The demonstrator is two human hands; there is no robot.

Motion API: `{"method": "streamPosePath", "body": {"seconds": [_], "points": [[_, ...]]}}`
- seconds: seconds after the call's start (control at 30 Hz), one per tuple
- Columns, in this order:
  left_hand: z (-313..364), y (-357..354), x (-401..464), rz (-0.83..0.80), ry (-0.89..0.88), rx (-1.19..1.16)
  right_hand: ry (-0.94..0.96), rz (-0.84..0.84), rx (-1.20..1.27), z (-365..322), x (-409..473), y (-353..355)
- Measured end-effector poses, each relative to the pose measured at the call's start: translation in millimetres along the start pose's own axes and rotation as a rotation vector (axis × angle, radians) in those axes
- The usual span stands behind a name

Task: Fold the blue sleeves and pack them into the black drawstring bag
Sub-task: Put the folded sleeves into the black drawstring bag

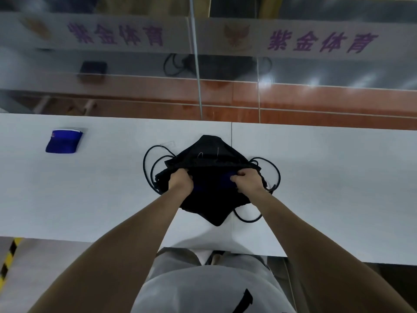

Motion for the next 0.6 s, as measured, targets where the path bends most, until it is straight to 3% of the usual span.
{"method": "streamPosePath", "body": {"seconds": [0.17,0.27,0.4,0.6], "points": [[-1,-10,6,-0.033,-0.010,0.013,-0.075,-0.040,0.086,5,5,2],[1,-8,2,-0.015,-0.063,0.067,-0.007,-0.041,-0.001,3,3,-6],[9,-2,-12,-0.013,-0.212,0.106,0.056,0.027,-0.181,5,6,-9],[15,-10,-39,-0.077,-0.459,0.293,0.076,-0.010,-0.301,5,6,-17]]}}
Point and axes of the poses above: each hand's wrist, its own x-axis towards the middle knuckle, its own y-axis out of the back of the hand, z = x × y, the point moved 7 cm from there along x, towards the middle knuckle, and after that the axes turned 14 degrees about z, right-handed, at the moved point
